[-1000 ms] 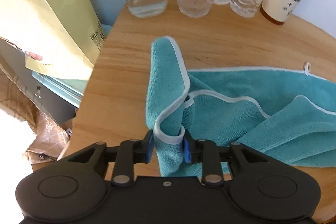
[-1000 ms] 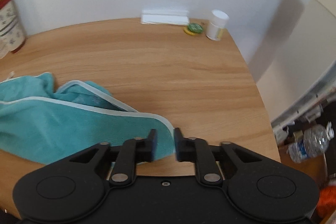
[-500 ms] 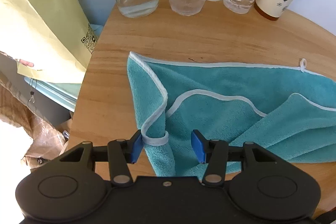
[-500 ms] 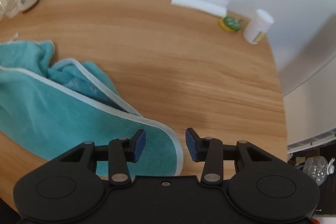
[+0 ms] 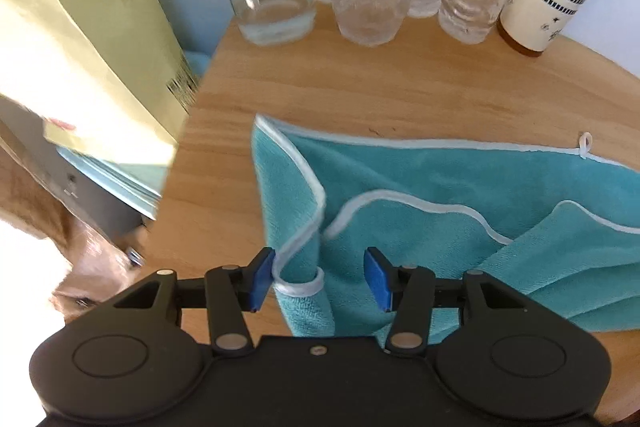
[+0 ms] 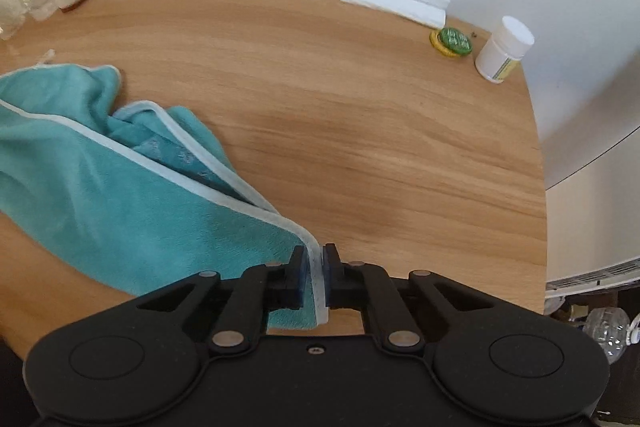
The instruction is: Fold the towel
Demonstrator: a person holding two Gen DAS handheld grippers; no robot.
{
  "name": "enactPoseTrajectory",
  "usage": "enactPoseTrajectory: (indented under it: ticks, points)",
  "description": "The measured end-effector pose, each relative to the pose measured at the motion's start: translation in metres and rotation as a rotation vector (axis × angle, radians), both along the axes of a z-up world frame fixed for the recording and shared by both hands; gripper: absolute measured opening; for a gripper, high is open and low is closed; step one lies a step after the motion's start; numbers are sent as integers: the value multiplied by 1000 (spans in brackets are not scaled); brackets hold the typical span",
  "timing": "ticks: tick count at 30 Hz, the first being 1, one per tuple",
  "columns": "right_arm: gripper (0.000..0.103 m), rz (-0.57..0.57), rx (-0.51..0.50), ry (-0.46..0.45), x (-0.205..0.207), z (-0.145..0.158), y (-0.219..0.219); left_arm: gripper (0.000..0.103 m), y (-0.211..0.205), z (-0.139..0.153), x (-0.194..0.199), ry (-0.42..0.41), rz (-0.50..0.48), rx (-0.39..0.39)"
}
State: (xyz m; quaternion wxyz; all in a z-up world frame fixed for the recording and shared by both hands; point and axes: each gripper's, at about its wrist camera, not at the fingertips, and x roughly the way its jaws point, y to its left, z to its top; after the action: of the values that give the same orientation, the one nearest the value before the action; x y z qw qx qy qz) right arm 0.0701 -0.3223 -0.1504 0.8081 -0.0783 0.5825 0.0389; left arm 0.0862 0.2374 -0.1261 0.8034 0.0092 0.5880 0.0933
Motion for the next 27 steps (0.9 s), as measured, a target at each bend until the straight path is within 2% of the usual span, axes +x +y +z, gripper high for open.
enactPoseTrajectory:
  ticks: [2,5,7,10,15,20,22,25,27]
  points:
    - [9,2,3,-3,-5,5,1,50,-1,11,1,-19,-21,25]
    - [9,-2,17,-10,-12,8,1,50,-9,18,10,-47,-84,-19]
    - [9,-13,35,-12,-15,10,0,50,-17,12,19,-41,-129,-20]
    - [9,-24,48,-11,-20,12,-1,50,-32,-10,39,1,-200,6]
    - [9,-50,48,-14,-26,16,-5,50,-37,-45,53,103,-255,28]
    - [9,-68,56,-18,-26,15,-7,48,-28,-51,54,138,-258,-37]
    - [9,-65,49,-19,-24,14,-6,29,-31,-49,52,142,-290,-16]
    - [9,-64,45,-31,-20,13,-6,22,-38,-49,47,136,-332,28]
    - [9,-63,42,-44,-18,13,-6,15,-38,-49,44,125,-338,23]
